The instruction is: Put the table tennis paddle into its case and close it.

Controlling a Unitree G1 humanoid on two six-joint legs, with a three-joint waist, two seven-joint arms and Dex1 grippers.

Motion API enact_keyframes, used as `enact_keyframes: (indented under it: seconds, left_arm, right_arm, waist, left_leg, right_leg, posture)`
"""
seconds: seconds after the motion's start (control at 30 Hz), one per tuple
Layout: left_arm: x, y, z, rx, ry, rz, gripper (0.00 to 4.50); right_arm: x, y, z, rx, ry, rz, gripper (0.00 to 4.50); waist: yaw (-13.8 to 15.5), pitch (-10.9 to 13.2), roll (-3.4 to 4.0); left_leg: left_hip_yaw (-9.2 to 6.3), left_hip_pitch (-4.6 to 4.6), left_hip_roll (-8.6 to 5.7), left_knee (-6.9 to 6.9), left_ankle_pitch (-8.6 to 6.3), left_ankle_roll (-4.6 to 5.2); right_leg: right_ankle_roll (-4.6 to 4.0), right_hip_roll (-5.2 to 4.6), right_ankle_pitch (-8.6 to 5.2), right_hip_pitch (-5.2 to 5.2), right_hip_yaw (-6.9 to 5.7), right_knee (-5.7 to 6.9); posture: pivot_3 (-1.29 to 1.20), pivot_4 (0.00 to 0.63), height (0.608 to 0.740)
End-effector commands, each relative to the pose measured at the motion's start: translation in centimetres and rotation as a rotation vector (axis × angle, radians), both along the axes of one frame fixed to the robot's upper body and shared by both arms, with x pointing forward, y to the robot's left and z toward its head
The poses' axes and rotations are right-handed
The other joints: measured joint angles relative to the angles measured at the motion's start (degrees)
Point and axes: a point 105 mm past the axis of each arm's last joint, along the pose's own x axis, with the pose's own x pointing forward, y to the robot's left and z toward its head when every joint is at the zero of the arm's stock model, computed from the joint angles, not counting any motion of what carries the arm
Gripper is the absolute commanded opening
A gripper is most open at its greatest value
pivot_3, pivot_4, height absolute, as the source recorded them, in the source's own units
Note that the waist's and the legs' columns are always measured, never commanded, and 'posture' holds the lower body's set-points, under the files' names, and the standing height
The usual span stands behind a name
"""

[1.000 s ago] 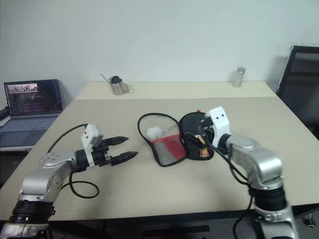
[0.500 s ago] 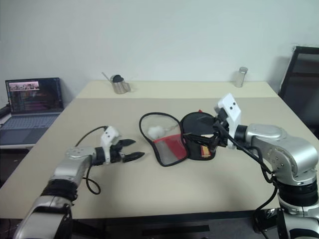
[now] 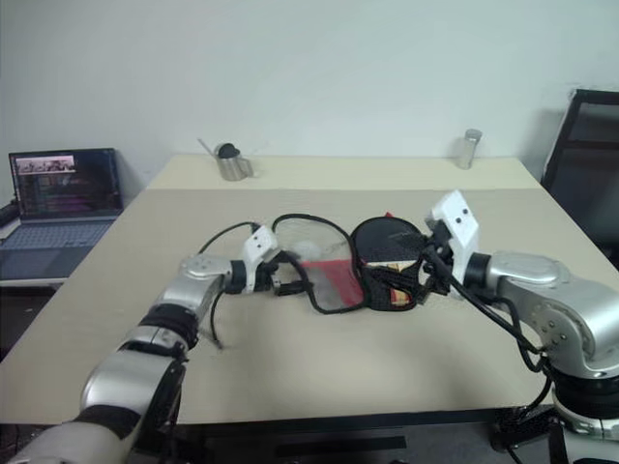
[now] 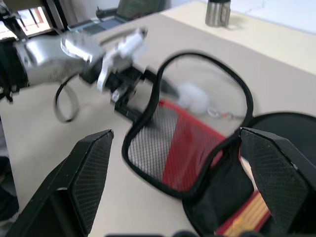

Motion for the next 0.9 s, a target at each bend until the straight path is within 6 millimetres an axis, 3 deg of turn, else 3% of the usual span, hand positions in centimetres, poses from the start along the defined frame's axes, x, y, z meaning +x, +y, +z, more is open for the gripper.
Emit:
enact_keyframes:
  seconds: [0.03,0.13,0.33,0.57,0.7,0.9]
  left_arm:
    - [0.1,-2.6,4.3,-0.015,-0.106,-0.107,4.50]
    - [0.2,-4.5,4.8,0.003,-0.111,-0.147,4.50]
    - [0.9,-8.2,3.9,0.012,-0.092,-0.118,4.50]
    - [1.1,-10.6,3.1,-0.036,-0.088,-0.073,4.50]
    - [1.0,-9.5,3.7,-0.084,-0.094,-0.091,4.50]
    - [0.7,-5.2,4.2,-0.175,-0.106,-0.088,4.50]
  right_arm:
    - [-0.9,-1.3,0.8,-0.021,-0.040,-0.023,4.47]
    - [-1.0,-1.9,0.7,-0.033,-0.034,-0.050,4.47]
    - [-1.4,-2.9,0.3,-0.039,-0.017,-0.111,4.47]
    - [-0.7,-4.2,0.0,-0.040,0.002,-0.215,4.47]
    - [0.6,-4.7,-0.4,-0.047,0.009,-0.271,4.47]
    - [3.7,-5.0,-2.2,0.000,0.076,-0.309,4.47]
  waist:
    - [0.10,0.01,-0.01]
    - [0.23,0.01,-0.02]
    - [0.02,0.03,-0.06]
    - [-0.09,0.04,-0.07]
    - [-0.19,0.04,-0.07]
    - [-0.58,0.04,-0.06]
  left_leg:
    - [-0.01,-0.02,-0.01,0.01,0.00,0.00]
    - [0.01,-0.05,-0.03,0.03,0.00,0.00]
    - [0.03,-0.04,-0.01,0.05,0.00,0.00]
    - [0.04,-0.05,0.00,0.06,0.00,0.00]
    - [0.04,-0.04,0.01,0.06,0.00,0.00]
    - [0.19,0.09,0.07,0.04,0.00,0.00]
  right_leg:
    - [0.00,0.00,0.00,0.00,-0.01,0.00]
    - [0.01,0.00,0.00,0.00,-0.02,-0.03]
    - [0.02,0.02,0.00,-0.01,-0.04,0.00]
    - [0.02,0.02,0.00,-0.02,-0.06,0.02]
    - [0.02,0.03,0.00,-0.02,-0.05,0.02]
    - [0.01,0.09,0.00,-0.02,0.03,0.08]
  posture:
    - [0.00,0.150,0.740]
    - [0.00,0.150,0.740]
    - [0.00,0.150,0.740]
    - [0.00,0.150,0.740]
    - [0.00,0.150,0.740]
    - [0.00,0.150,0.740]
